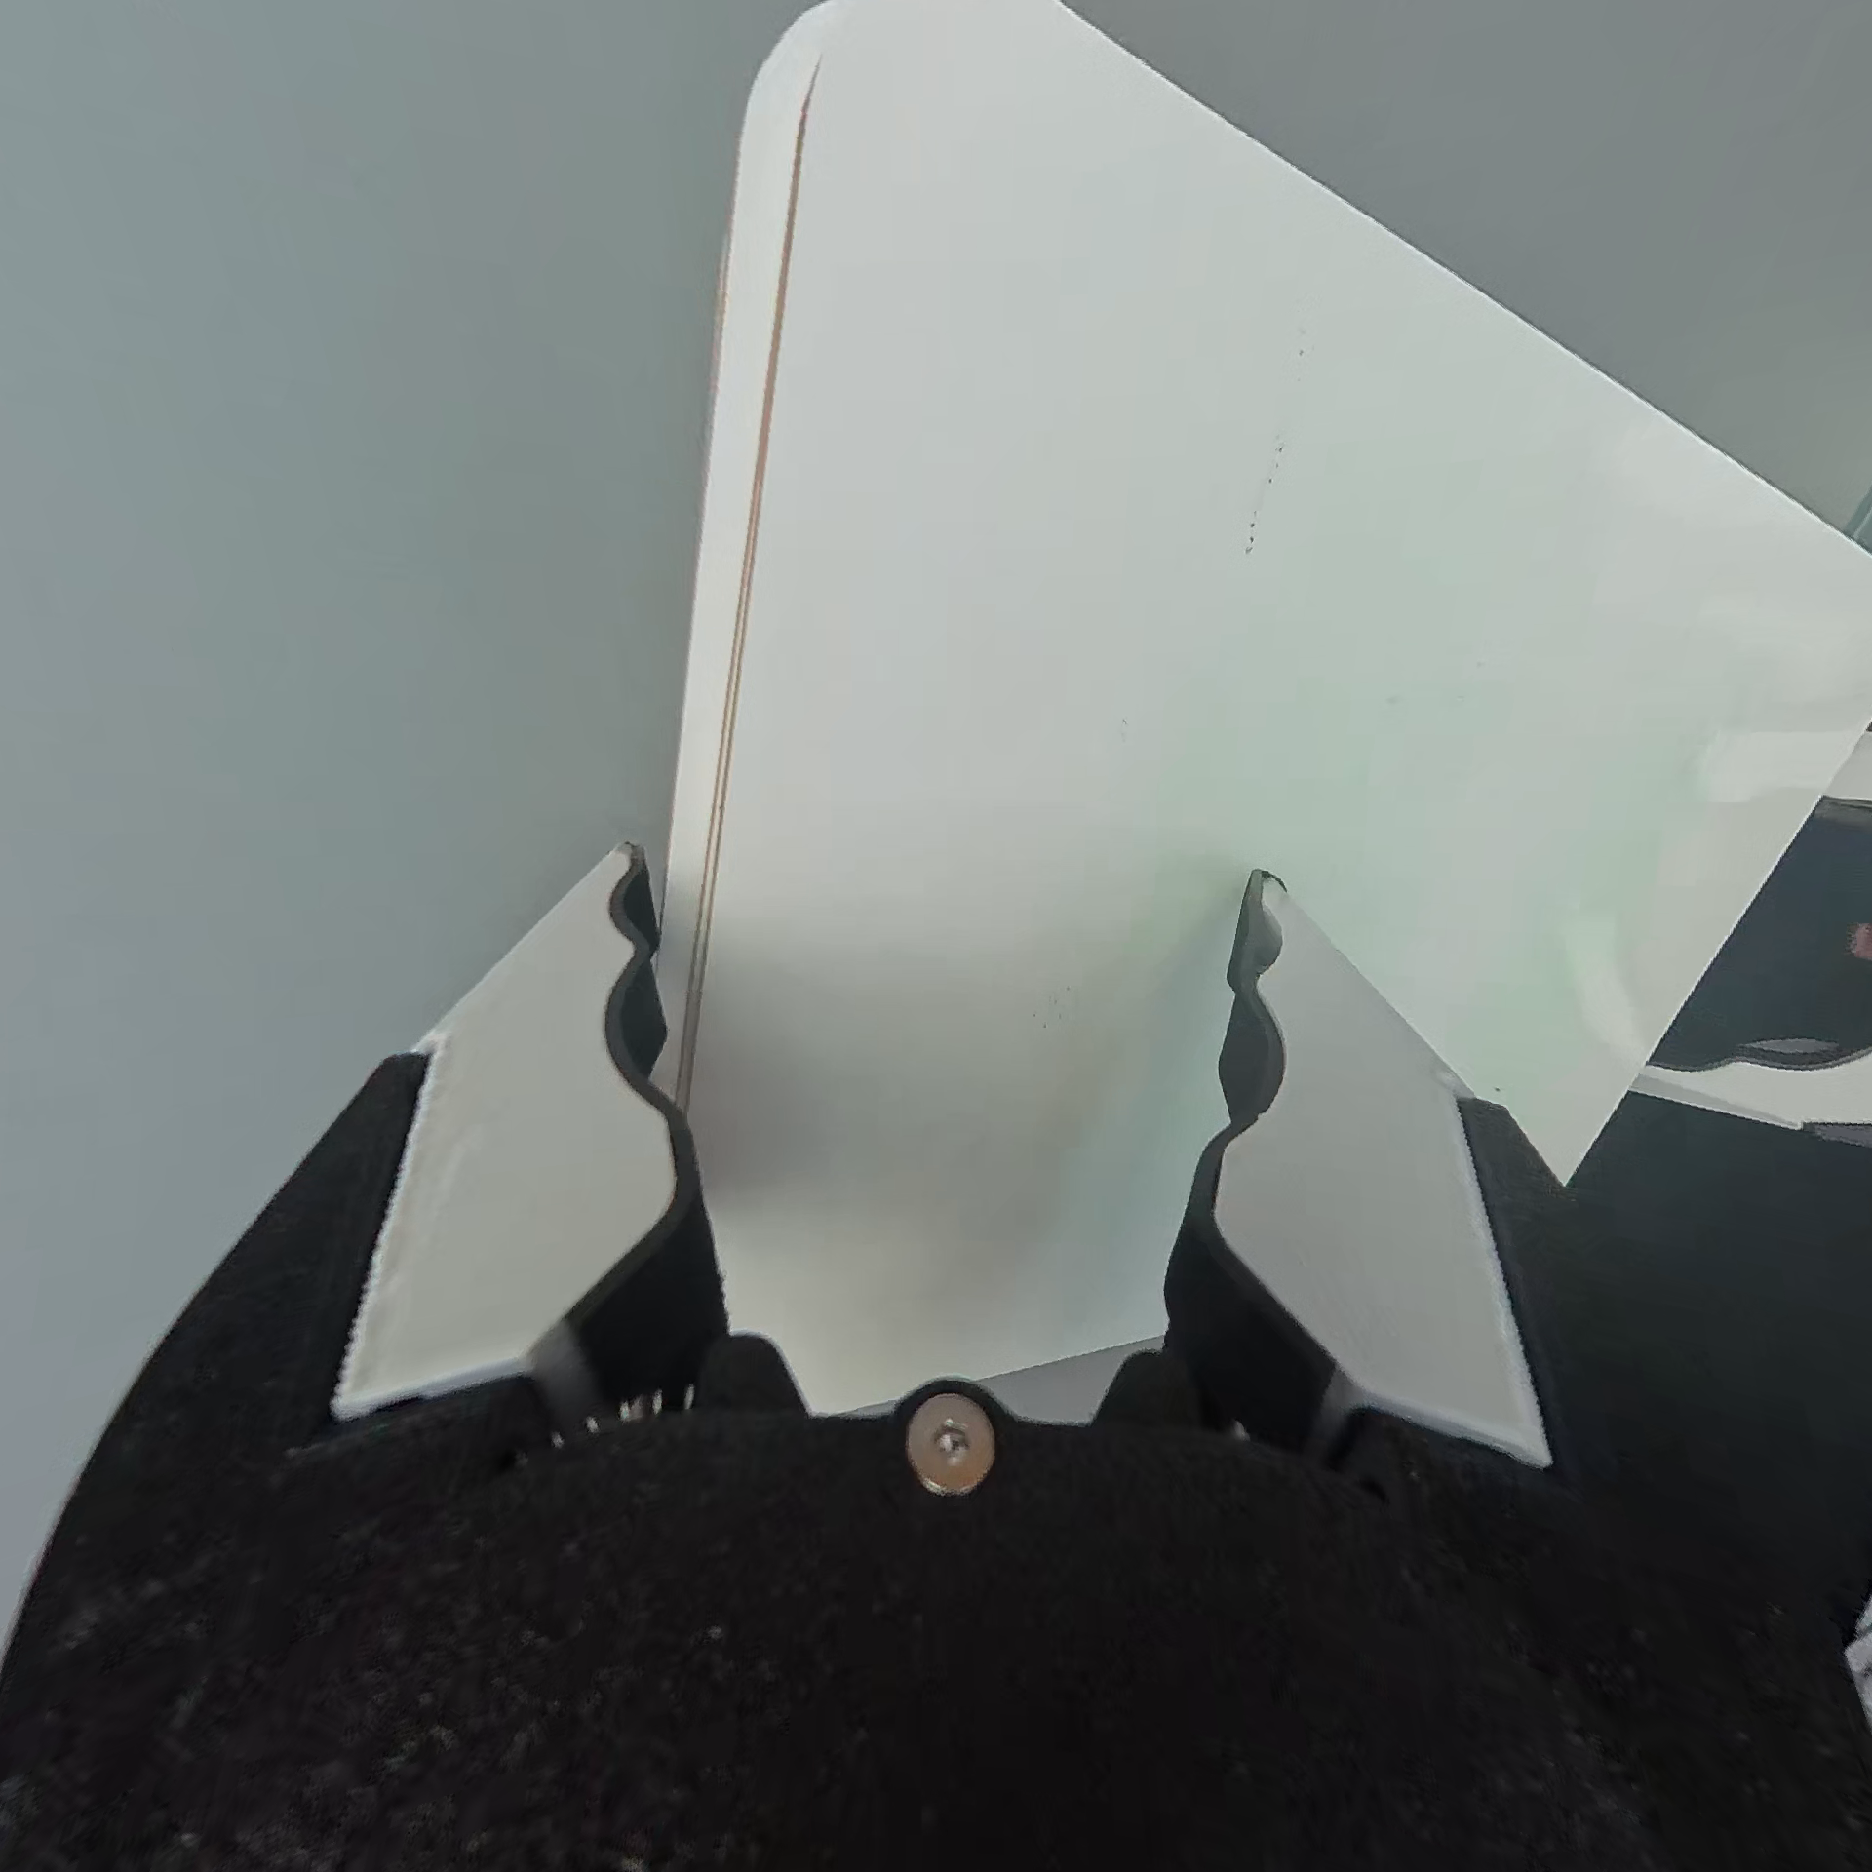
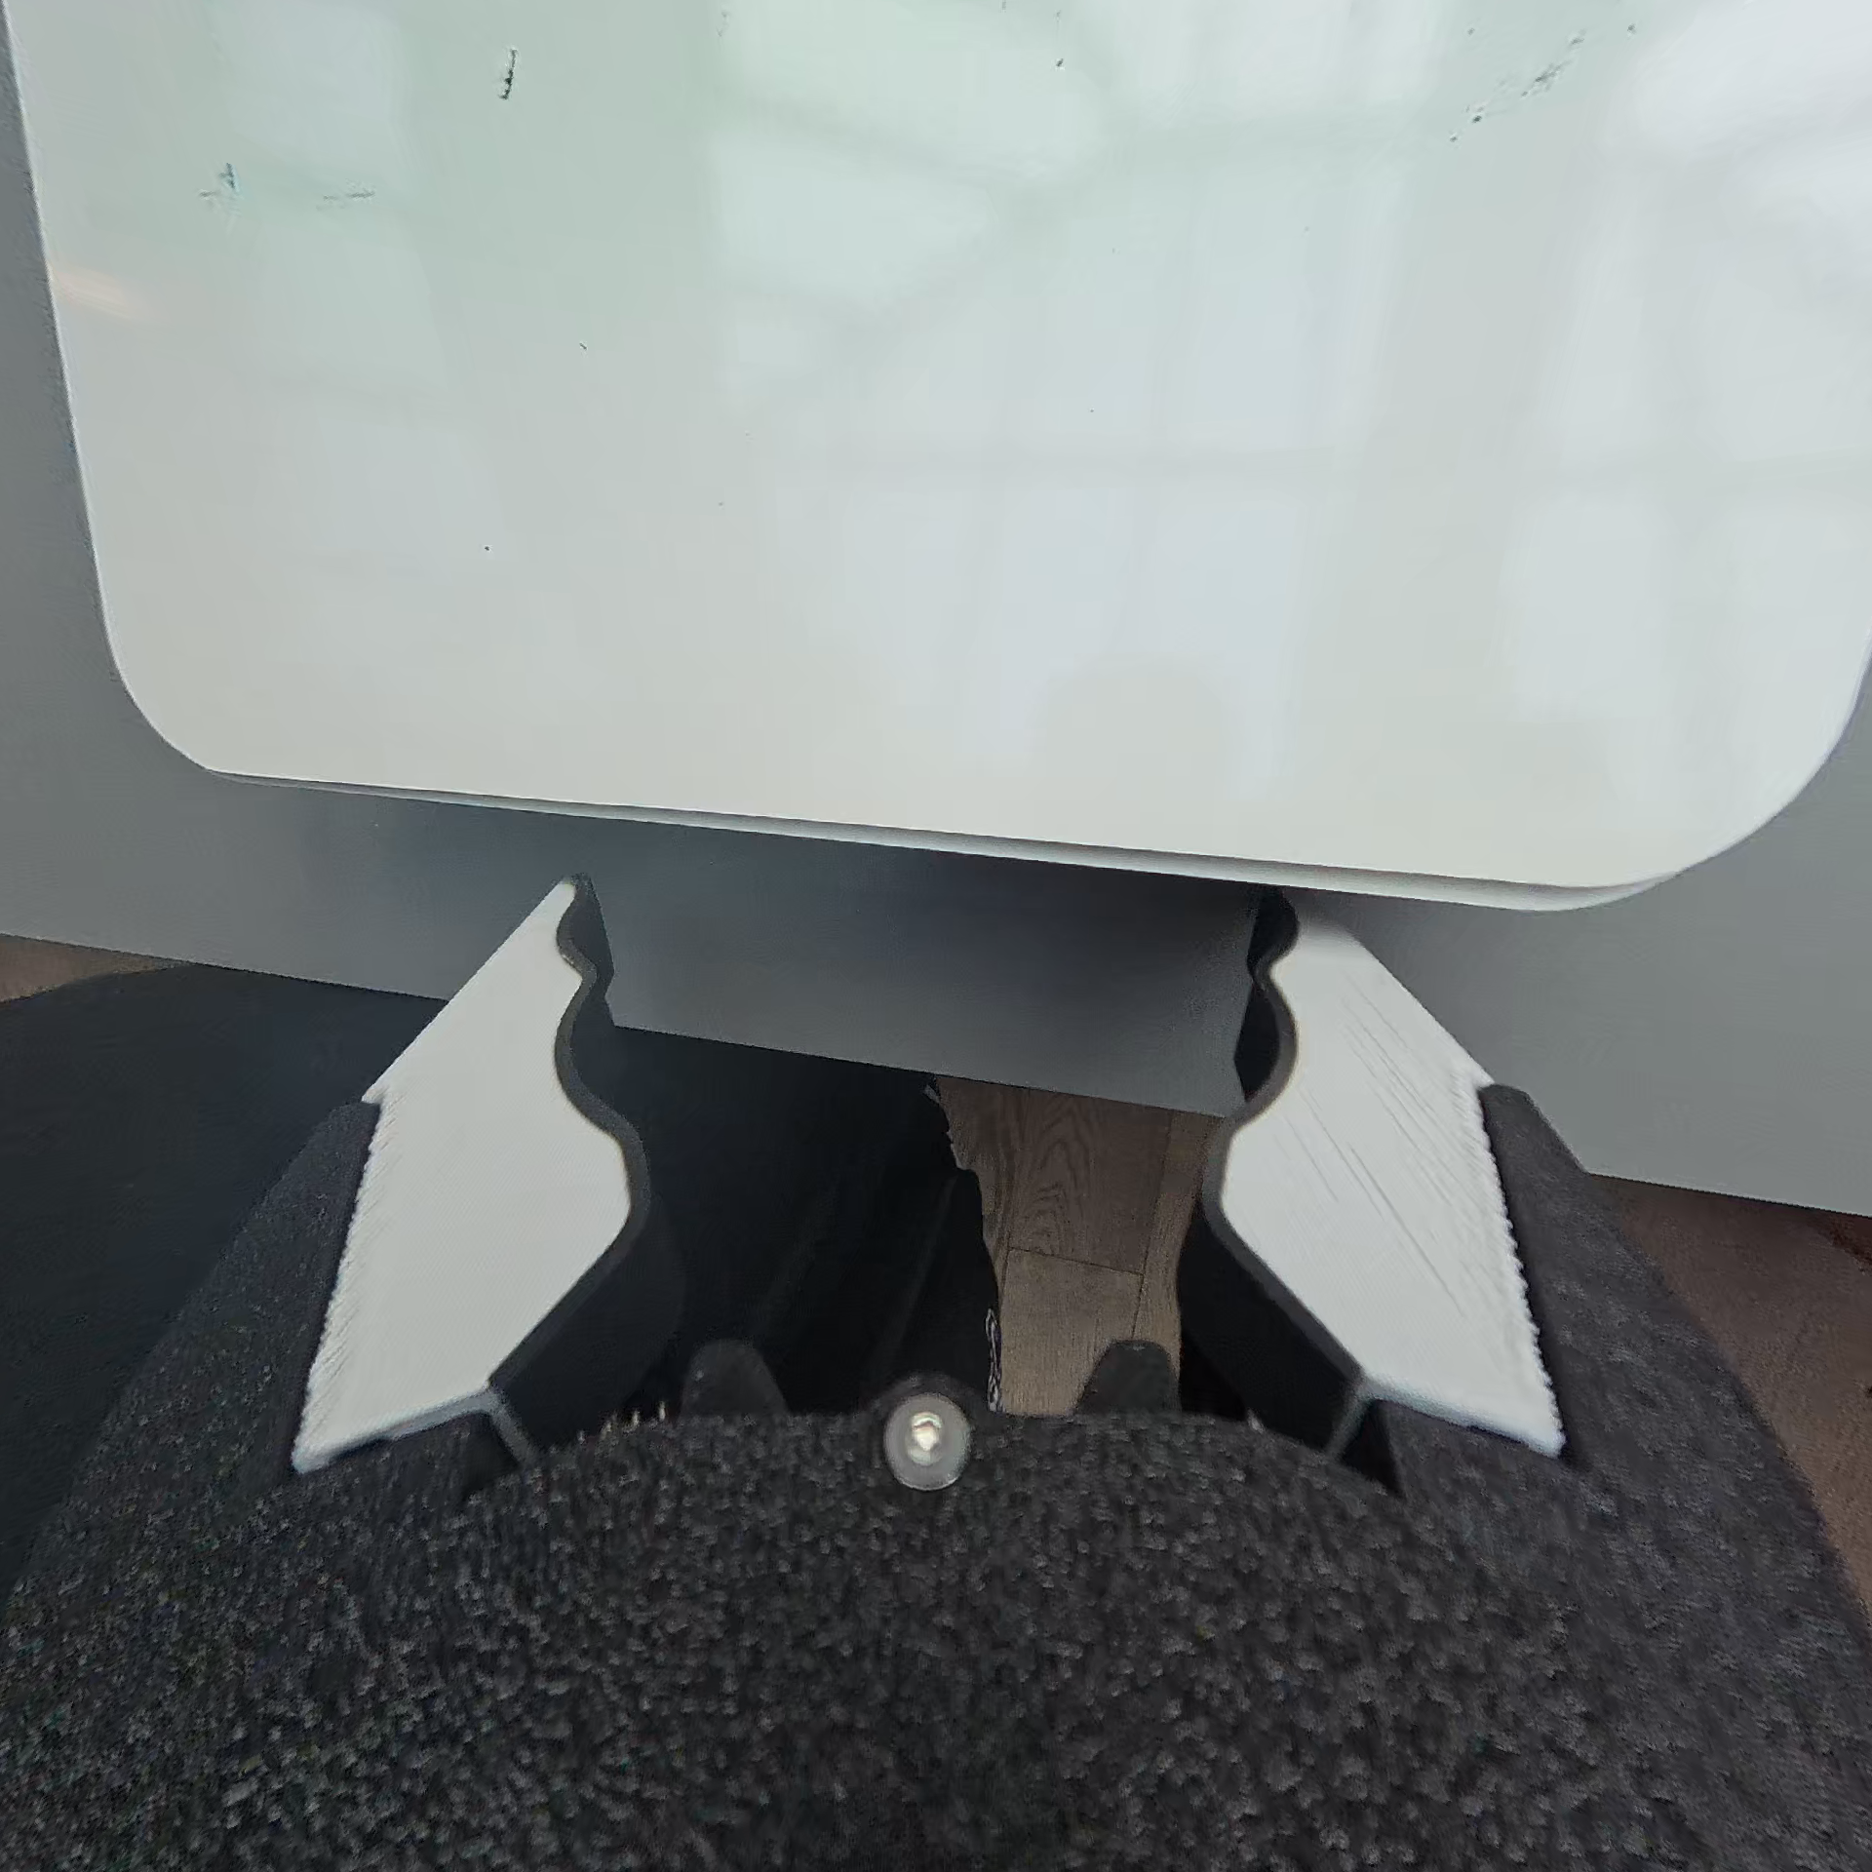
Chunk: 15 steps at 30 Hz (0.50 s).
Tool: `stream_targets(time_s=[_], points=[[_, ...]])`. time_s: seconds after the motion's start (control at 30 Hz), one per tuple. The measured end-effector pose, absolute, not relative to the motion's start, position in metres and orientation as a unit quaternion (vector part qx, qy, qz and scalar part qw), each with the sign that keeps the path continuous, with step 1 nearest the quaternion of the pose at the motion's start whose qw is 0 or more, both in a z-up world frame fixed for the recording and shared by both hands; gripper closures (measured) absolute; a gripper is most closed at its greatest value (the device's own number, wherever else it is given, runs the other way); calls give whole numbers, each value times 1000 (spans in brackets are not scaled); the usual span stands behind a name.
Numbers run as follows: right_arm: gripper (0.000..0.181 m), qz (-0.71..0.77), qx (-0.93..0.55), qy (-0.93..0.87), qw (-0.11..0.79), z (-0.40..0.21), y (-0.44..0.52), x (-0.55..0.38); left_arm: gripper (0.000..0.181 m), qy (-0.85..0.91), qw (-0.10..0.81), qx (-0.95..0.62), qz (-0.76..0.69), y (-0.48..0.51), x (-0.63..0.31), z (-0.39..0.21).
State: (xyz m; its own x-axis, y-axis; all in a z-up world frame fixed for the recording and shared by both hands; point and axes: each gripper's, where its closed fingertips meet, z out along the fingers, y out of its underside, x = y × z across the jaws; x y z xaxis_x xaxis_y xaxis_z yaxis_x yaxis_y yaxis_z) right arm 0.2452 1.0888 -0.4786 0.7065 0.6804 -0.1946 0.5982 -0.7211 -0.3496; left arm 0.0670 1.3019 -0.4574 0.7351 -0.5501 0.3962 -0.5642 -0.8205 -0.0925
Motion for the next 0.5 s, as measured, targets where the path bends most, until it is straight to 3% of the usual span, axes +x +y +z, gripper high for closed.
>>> stream_targets(time_s=[0.5], points=[[49,92,-934,-333,91,-486,1088,235,61,-341,44,920,186,1291,71,-460]])
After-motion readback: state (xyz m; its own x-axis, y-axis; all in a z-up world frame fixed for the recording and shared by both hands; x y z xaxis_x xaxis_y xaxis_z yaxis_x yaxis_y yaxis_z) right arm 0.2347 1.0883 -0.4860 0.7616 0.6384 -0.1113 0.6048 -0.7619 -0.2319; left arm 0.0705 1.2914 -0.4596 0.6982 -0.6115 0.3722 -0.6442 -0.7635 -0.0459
